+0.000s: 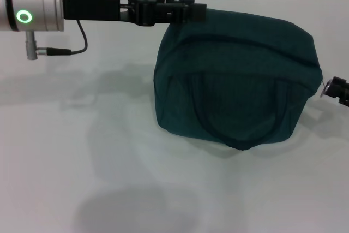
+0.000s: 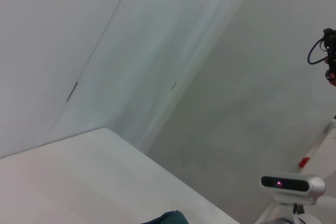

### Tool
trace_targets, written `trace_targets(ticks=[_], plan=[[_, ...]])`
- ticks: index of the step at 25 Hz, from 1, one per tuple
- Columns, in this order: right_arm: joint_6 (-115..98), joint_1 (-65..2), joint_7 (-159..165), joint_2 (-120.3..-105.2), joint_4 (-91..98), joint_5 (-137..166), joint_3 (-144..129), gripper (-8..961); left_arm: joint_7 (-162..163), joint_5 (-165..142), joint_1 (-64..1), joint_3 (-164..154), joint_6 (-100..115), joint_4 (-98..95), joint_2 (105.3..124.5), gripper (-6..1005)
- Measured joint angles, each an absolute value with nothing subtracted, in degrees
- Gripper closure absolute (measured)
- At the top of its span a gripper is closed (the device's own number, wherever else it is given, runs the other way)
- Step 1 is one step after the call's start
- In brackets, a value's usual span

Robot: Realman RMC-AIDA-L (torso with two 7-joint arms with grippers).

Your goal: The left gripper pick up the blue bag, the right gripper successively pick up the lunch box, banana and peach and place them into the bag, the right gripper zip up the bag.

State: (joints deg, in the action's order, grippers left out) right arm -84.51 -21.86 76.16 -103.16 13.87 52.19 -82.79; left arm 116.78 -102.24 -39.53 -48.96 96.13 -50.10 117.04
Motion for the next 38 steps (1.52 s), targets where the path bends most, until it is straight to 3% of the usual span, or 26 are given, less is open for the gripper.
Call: trace_targets(ticks=[4,11,18,21,29,35,38], plan=[[-85.09,-21.53,76.12,-102.7,13.57,52.38,-81.52,432,116.66,-102.26,-39.15,-49.03,96.16,-50.1,117.05,455],[-87.92,-20.56,76.49,-100.24,13.38,54.6,-81.38,290,116.21,-102.38,-38.77,-49.06,96.15,-50.1,117.03,434],[-86.85,-20.1,75.48,-99.69,13.43,54.57,-80.29,138,114.93,-101.4,-37.64,-48.07,96.08,-50.1,116.6,414],[-94.58,-19.56,70.03,-100.45,14.12,54.62,-75.39,67,113.01,-100.51,-36.84,-48.07,96.1,-50.1,116.55,405],[-111.05,-19.06,63.23,-103.03,19.96,54.61,-65.2,67,101.8,-96.87,-31.87,-47.68,98.3,-50.57,116.66,381],[-111.1,-24.07,68.46,-104.45,25.63,60.04,-65.18,67,92.81,-95.31,-27.63,-47.56,100.07,-50.15,117.77,363],[-109.38,-28.34,70.52,-104.72,25.72,64.65,-65.14,67,87.27,-93.92,-24.4,-47.54,101.44,-49.48,118.64,152]])
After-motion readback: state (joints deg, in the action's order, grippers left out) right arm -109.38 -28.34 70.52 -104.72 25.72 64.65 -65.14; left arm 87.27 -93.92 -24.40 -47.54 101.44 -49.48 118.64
